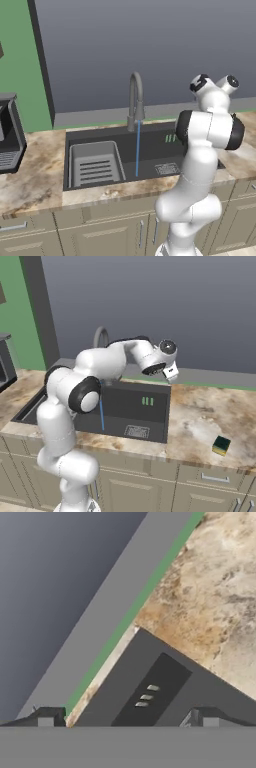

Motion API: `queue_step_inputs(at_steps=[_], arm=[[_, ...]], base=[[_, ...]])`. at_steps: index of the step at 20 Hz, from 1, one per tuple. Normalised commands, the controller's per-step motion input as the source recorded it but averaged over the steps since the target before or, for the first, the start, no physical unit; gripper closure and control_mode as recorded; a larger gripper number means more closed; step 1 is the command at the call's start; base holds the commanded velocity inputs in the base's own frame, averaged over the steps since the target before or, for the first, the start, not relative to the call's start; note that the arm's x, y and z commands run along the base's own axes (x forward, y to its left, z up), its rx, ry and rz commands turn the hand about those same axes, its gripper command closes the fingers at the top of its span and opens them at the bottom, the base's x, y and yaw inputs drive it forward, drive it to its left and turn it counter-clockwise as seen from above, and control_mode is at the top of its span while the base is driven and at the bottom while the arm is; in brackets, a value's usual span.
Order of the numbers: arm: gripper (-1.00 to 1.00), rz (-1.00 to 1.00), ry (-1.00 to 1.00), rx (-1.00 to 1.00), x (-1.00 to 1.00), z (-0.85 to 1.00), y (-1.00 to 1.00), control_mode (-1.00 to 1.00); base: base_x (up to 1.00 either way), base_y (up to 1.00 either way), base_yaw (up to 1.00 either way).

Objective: Soak the sponge with water for a few seconds and then drop it inside the sink.

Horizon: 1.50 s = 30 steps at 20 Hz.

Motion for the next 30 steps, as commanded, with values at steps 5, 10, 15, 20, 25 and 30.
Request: queue_step_inputs(at_steps=[5,10,15,20,25,30], arm=[[-1.0,0.0,0.03,-0.01,-0.64,-0.19,-0.01,-1.0],[-1.0,0.0,0.06,-0.07,-0.47,-0.01,-0.19,-1.0],[-1.0,0.06,0.09,-0.09,-0.42,0.0,-0.28,-1.0],[-1.0,0.14,0.07,-0.1,-0.31,0.03,-0.41,-1.0],[-1.0,0.2,0.06,-0.08,-0.37,0.01,-0.39,-1.0],[-1.0,0.15,0.11,-0.03,-0.38,0.0,-0.26,-1.0]], base=[[0.0,0.0,0.0],[0.0,0.0,0.0],[0.0,0.0,0.0],[0.0,0.0,0.0],[0.0,0.0,0.0],[0.0,0.0,0.0]])
